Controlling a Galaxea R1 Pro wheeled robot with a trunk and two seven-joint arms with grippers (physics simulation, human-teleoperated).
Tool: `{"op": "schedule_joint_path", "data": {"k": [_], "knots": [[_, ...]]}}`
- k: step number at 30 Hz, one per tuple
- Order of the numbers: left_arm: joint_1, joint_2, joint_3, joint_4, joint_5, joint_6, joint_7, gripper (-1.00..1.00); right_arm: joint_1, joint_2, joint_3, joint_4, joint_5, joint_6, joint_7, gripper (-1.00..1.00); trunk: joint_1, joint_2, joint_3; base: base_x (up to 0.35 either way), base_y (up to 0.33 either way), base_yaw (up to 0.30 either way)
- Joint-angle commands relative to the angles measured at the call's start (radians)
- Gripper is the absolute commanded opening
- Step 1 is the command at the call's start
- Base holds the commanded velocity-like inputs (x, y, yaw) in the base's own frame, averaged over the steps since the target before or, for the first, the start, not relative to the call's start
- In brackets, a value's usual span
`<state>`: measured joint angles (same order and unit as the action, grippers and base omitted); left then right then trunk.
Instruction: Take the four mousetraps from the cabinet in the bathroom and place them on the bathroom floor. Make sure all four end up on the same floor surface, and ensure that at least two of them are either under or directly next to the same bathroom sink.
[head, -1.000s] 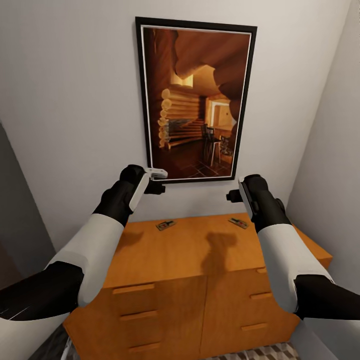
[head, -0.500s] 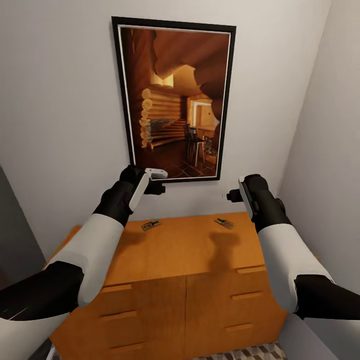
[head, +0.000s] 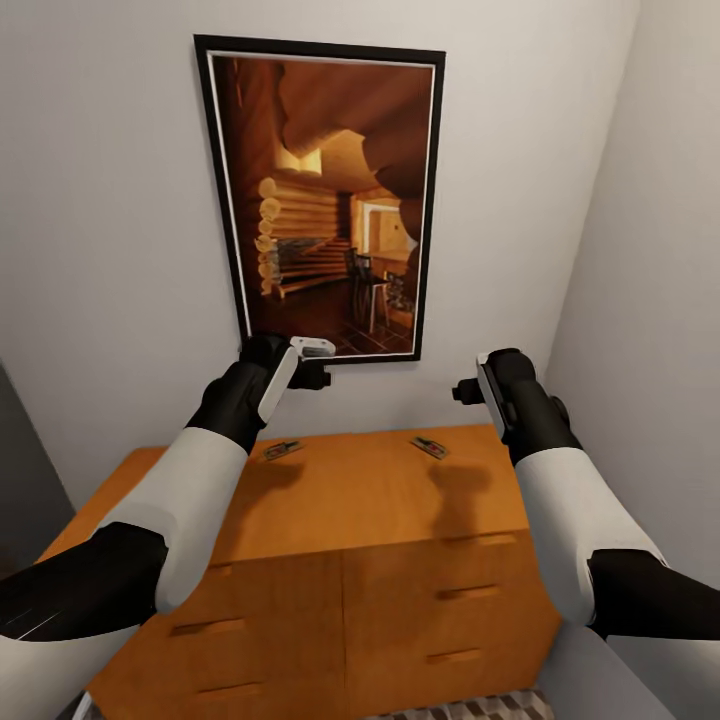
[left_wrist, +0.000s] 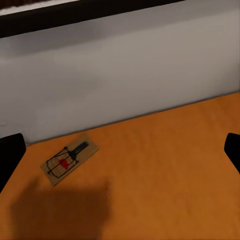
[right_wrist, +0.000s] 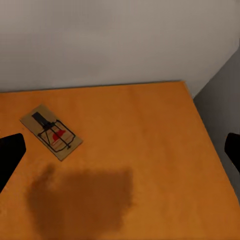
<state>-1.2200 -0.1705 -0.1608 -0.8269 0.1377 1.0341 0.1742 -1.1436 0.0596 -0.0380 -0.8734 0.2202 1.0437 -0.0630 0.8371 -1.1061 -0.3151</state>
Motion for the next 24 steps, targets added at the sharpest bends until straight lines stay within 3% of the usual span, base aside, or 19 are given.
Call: {"op": "schedule_joint_path", "data": {"k": [1,12,24], "knots": [[-0.001,0.0,-0.002,0.0,0.011,0.003,0.01,1.0,-0.001,0.001,-0.003,-0.001,0.001,0.003,-0.001,1.0,0.0,-0.001,-0.001,0.0,-0.042,0.197],[-0.001,0.0,-0.002,0.004,0.01,0.003,0.01,1.0,-0.001,0.001,-0.003,-0.001,-0.002,0.003,-0.001,1.0,0.0,-0.001,-0.001,0.0,-0.014,0.248],[-0.001,0.0,-0.002,0.006,0.01,0.003,0.011,1.0,-0.001,0.001,-0.003,0.006,-0.006,0.003,-0.001,1.0,0.0,-0.001,-0.001,0.0,-0.001,0.053]]}}
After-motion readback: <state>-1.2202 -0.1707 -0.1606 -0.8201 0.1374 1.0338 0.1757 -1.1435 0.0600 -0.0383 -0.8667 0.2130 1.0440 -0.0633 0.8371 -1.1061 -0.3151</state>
